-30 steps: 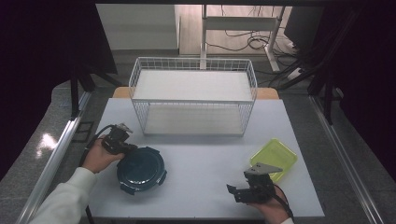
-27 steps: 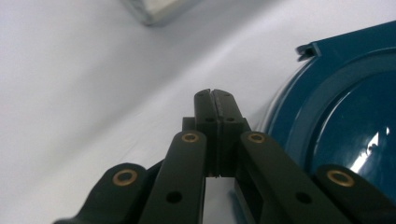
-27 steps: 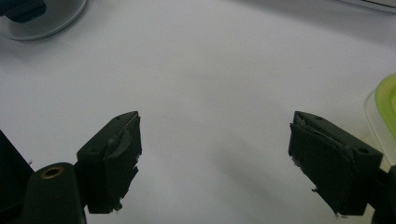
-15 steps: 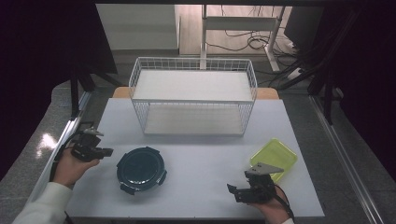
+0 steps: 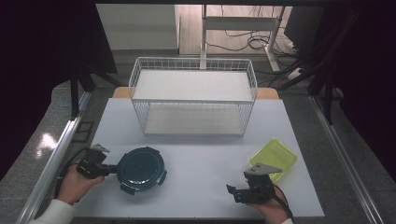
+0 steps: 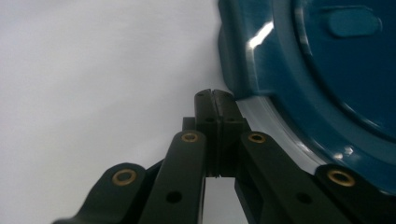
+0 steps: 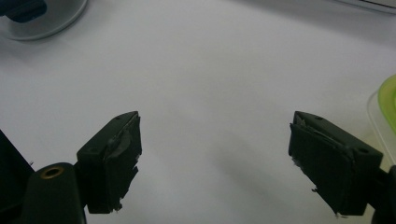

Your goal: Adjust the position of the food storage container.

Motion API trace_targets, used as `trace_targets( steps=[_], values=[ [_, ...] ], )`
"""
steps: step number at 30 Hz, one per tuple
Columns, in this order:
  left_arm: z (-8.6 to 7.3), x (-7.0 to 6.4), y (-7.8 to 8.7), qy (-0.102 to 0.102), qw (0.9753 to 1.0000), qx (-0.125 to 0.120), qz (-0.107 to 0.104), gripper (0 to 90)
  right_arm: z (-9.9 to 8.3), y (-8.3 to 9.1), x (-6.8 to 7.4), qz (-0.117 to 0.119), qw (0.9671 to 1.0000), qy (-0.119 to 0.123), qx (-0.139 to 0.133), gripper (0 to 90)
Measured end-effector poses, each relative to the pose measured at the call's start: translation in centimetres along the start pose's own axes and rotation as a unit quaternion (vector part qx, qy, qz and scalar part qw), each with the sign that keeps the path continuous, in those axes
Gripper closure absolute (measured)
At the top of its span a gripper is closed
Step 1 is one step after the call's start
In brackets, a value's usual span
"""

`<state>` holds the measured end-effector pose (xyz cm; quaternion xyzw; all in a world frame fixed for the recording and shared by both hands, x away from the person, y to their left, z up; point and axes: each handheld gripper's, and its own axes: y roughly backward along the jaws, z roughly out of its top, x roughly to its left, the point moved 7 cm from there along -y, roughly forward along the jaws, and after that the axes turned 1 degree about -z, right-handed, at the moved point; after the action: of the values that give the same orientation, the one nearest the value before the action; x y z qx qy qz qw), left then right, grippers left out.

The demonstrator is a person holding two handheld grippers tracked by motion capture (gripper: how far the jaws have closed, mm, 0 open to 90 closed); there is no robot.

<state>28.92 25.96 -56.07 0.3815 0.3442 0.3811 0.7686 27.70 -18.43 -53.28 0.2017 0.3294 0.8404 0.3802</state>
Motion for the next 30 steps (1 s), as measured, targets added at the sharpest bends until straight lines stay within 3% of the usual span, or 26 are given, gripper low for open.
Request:
trace_targets(
  steps=[1, 3, 8, 17, 20, 30],
  values=[
    [-0.1, -0.2, -0.1, -0.005, 1.0000, 0.002, -0.005, 90.0, 0.0, 0.0, 0.0, 0.000, 1.0000, 0.000, -0.001, 17.2],
    [-0.1, -0.4, -0.4, -0.014, 0.9998, 0.007, 0.009, 90.0, 0.0, 0.0, 0.0, 0.000, 1.0000, -0.001, 0.000, 17.2],
    [-0.2, -0.6, -0.9, -0.014, 0.9997, 0.013, 0.012, 90.0, 0.0, 0.0, 0.0, -0.001, 1.0000, -0.001, 0.000, 17.2],
    [-0.2, -2.0, -0.9, -0.023, 0.9996, 0.014, 0.000, 90.0, 0.1, 0.0, 0.0, -0.002, 1.0000, 0.002, -0.002, 17.2],
    [0.1, -2.9, -1.1, -0.034, 0.9993, 0.015, -0.007, 90.0, 0.2, 0.1, -0.1, -0.003, 1.0000, -0.002, -0.005, 17.2],
    [1.0, -5.3, -2.1, -0.043, 0.9987, 0.010, -0.027, 90.0, 0.5, 0.6, -0.5, -0.009, 0.9998, -0.008, -0.016, 17.2]
  ],
)
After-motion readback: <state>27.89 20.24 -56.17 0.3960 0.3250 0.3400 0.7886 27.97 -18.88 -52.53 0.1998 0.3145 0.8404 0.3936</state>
